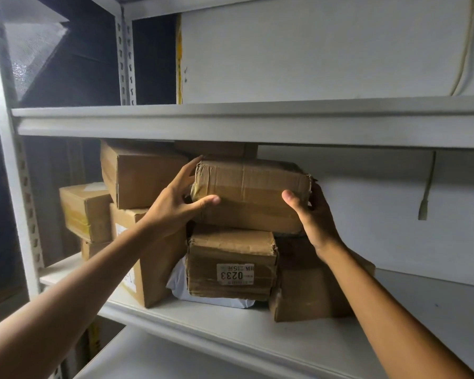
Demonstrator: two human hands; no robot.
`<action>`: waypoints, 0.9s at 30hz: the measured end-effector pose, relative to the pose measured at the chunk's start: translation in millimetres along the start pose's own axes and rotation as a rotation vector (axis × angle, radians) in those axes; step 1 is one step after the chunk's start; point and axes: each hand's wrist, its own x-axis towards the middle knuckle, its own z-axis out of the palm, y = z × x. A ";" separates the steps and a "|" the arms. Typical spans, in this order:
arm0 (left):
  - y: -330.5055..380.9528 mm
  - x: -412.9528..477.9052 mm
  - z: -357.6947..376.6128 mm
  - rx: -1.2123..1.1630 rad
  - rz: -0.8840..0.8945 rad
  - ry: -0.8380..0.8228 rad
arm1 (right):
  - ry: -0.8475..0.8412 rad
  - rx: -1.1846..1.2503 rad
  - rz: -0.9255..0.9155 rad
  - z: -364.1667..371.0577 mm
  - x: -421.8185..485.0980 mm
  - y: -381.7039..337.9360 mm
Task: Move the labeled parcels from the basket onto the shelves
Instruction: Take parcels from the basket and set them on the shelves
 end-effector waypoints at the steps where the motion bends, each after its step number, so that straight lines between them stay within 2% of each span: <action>1: 0.8 -1.0 0.7 -0.026 -0.013 0.000 | -0.011 -0.023 0.030 -0.8 -1.8 -3.2; 5: 9.8 -3.3 4.1 -0.100 -0.030 -0.019 | -0.031 -0.032 0.161 -1.1 -3.3 -9.0; 8: 22.3 -0.6 2.6 -0.121 -0.045 -0.019 | 0.063 0.072 0.309 8.3 -6.3 -20.6; 13: 43.9 2.1 -2.1 -0.139 -0.054 -0.055 | 0.217 0.166 0.306 14.6 -20.1 -26.0; 22: 49.8 -8.6 -1.5 -0.175 -0.030 -0.084 | 0.241 0.256 0.308 7.5 -40.4 -39.3; 27: 66.6 -3.4 10.7 -0.196 0.004 -0.140 | 0.310 0.203 0.338 -15.4 -57.5 -49.2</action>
